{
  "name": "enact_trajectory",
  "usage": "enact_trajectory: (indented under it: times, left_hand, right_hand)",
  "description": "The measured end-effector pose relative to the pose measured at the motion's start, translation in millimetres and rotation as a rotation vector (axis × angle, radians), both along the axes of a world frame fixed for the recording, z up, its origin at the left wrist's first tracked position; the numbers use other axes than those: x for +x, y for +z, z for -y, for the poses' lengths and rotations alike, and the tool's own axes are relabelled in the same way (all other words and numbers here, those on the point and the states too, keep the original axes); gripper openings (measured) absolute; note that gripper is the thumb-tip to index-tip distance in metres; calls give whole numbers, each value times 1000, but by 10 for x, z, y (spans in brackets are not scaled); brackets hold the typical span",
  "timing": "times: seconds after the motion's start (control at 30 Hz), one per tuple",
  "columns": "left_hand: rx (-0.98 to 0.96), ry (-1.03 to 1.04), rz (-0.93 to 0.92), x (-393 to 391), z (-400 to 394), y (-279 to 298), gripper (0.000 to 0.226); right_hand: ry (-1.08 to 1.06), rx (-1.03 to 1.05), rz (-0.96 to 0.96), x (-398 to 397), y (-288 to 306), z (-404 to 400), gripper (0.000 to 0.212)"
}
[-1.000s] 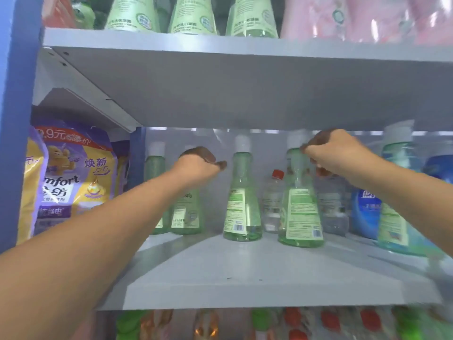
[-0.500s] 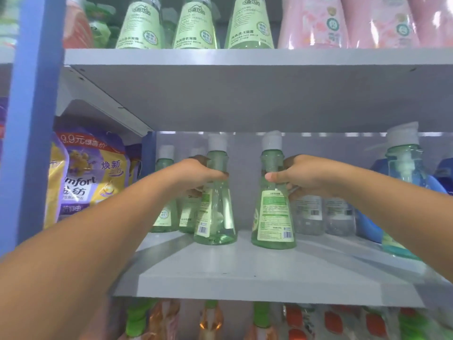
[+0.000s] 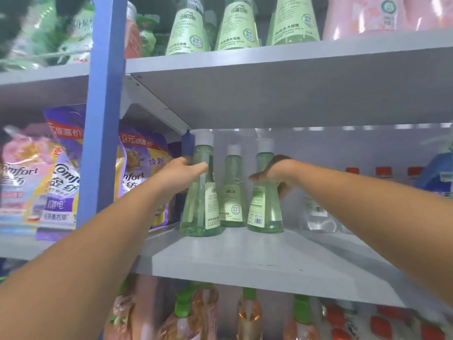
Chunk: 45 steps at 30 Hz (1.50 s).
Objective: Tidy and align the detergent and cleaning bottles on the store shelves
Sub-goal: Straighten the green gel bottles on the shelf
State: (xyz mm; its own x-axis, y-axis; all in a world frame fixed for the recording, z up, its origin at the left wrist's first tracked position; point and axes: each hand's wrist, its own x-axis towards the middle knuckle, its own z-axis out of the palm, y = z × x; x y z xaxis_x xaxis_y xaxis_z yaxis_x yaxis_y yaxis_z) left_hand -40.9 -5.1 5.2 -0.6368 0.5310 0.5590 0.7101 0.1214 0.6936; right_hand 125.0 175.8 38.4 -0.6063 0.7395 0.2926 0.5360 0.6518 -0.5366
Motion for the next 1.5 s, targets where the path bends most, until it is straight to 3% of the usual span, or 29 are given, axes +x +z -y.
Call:
enact_trajectory:
  times: [0.17, 0.37, 0.5, 0.6, 0.7, 0.8, 0.87, 1.0, 1.13, 1.33, 1.5]
  left_hand:
    - [93, 1, 31, -81, -91, -7, 13]
    - [113, 46, 59, -115, -181, -40, 32]
    - [140, 42, 74, -145, -158, -35, 35]
    - [149, 94, 128, -180, -134, 19, 30]
    - [101, 146, 129, -210, -98, 28, 35]
    - [116, 98, 141, -232, -95, 3, 20]
    - [180, 46, 187, -238, -103, -40, 24]
    - [242, 7, 250, -246, -93, -113, 59]
    - [249, -18, 248, -271, -109, -128, 35]
    - [288, -87, 307, -237, -120, -136, 31]
    - [285, -106, 305, -263, -124, -154, 21]
  right_hand:
    - [10, -38, 56, -84, 92, -191, 76]
    - [95, -61, -136, -127, -68, -436, 46]
    - [173, -204, -245, -140, -67, -537, 32]
    - [128, -178, -282, -172, -87, -601, 39]
    - [-53, 24, -244, -226, -129, -578, 52]
    - [-151, 101, -216, -284, -140, -554, 68]
    - [-100, 35, -213, -294, -136, -575, 63]
    - [-10, -57, -303, -231, -144, -647, 43]
    - [-46, 10, -311, -267, -194, -636, 51]
    - [47, -85, -379, -219, -175, -691, 30]
    - [-39, 8, -300, -260, -188, -648, 52]
